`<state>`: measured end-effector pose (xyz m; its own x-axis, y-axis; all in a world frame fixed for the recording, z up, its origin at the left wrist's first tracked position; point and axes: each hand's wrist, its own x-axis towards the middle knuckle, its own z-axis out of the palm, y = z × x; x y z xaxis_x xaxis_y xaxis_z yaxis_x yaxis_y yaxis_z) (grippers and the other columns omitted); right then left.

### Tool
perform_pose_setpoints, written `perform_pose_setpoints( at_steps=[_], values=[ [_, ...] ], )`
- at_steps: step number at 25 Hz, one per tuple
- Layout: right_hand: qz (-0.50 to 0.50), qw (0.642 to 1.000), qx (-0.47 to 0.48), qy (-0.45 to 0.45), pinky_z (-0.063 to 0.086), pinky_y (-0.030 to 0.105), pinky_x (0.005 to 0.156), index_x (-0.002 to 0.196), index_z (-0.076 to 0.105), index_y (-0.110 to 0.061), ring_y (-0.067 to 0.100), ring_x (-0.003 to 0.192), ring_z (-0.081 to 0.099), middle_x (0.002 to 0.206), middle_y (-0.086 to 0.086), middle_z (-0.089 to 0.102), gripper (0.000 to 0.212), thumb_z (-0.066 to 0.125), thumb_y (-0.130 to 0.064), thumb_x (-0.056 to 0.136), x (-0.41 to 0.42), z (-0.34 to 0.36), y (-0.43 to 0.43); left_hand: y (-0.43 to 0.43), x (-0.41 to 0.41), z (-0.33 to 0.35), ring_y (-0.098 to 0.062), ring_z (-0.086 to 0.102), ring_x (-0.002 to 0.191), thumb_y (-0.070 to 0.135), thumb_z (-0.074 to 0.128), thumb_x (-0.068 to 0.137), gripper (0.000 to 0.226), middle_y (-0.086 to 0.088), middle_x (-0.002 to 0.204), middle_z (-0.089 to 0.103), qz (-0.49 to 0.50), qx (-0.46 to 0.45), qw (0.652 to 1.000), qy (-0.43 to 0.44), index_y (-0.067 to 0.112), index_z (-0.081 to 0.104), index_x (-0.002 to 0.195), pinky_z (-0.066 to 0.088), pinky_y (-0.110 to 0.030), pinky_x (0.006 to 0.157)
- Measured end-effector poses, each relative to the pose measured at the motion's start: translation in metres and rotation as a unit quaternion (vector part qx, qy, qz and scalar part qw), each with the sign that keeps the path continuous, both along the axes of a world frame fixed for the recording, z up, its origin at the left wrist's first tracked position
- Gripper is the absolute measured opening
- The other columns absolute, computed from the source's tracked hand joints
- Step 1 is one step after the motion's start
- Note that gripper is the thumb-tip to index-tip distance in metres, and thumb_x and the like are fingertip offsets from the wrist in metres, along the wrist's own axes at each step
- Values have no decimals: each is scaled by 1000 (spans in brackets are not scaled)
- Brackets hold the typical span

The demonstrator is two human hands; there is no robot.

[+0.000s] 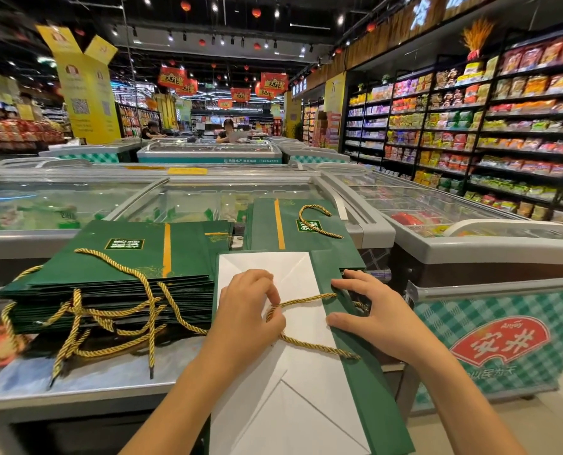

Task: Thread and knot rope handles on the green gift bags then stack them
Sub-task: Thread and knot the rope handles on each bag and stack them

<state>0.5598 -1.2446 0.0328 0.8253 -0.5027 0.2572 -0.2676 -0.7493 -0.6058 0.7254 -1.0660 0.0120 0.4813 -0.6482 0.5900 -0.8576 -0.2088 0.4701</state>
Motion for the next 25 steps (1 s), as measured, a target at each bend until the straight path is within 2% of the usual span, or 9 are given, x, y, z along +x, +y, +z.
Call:
perform_pose_setpoints(
  at_steps=[5,9,11,13,15,17,19,22,25],
  values=[
    [-4,1000,-18,-11,30,18,102,144,52,-40,-5,125,38,144,-24,41,69,78,-52,81,1,-2,2,7,6,3,-5,46,115,5,63,80,28,15,116,56,-26,12,999,23,26,58,97,32,-7,90],
    [-2,1000,-23,-4,33,16,97,145,49,-40,-4,118,42,134,-24,48,69,78,-51,83,0,-3,6,7,4,0,-2,39,122,-5,55,77,43,18,120,50,-43,16,998,44,31,58,100,30,-12,97],
    [-3,1000,-20,2,37,9,86,146,46,-43,-5,110,48,128,-24,50,69,77,-51,84,0,-3,6,6,4,-3,-4,37,125,-13,50,74,49,16,121,50,-42,6,998,43,30,58,96,28,-13,100],
    [-5,1000,-5,12,41,5,72,147,39,-47,-6,96,56,119,-23,51,72,76,-50,85,-1,0,10,6,5,-7,-5,39,126,-17,48,72,51,15,121,53,-36,-16,998,47,30,59,90,27,-5,98],
    [-9,1000,12,-3,44,6,68,146,33,-51,-9,91,59,112,-27,53,76,77,-48,85,-2,2,15,6,4,-10,-5,41,126,-16,48,72,48,14,121,54,-30,-25,999,38,29,61,85,30,-12,101],
    [-5,998,50,-45,47,7,69,143,31,-51,-12,95,61,110,-26,58,80,82,-40,83,-3,2,19,4,3,-11,-8,45,124,-14,49,70,43,11,119,54,-25,-40,999,-3,26,62,81,38,-34,102],
    [11,990,114,-86,52,9,72,143,36,-46,-9,95,64,117,-19,61,79,83,-28,83,-5,4,22,4,1,-9,-11,47,121,-12,49,68,39,8,117,56,-14,-54,998,-37,24,59,79,43,-45,96],
    [41,953,239,-178,60,23,76,143,48,-35,12,97,74,124,-5,66,68,77,-7,88,-14,10,30,7,-4,-6,-10,47,122,-6,43,68,37,13,116,53,-13,-82,996,-37,26,56,81,48,-47,93],
    [56,892,348,-284,61,25,74,135,61,-28,17,101,74,122,-4,72,55,71,2,90,-18,22,49,15,-8,7,-7,46,117,-9,45,74,41,17,111,51,-16,-116,993,-20,29,54,83,50,-38,90]
  ],
)
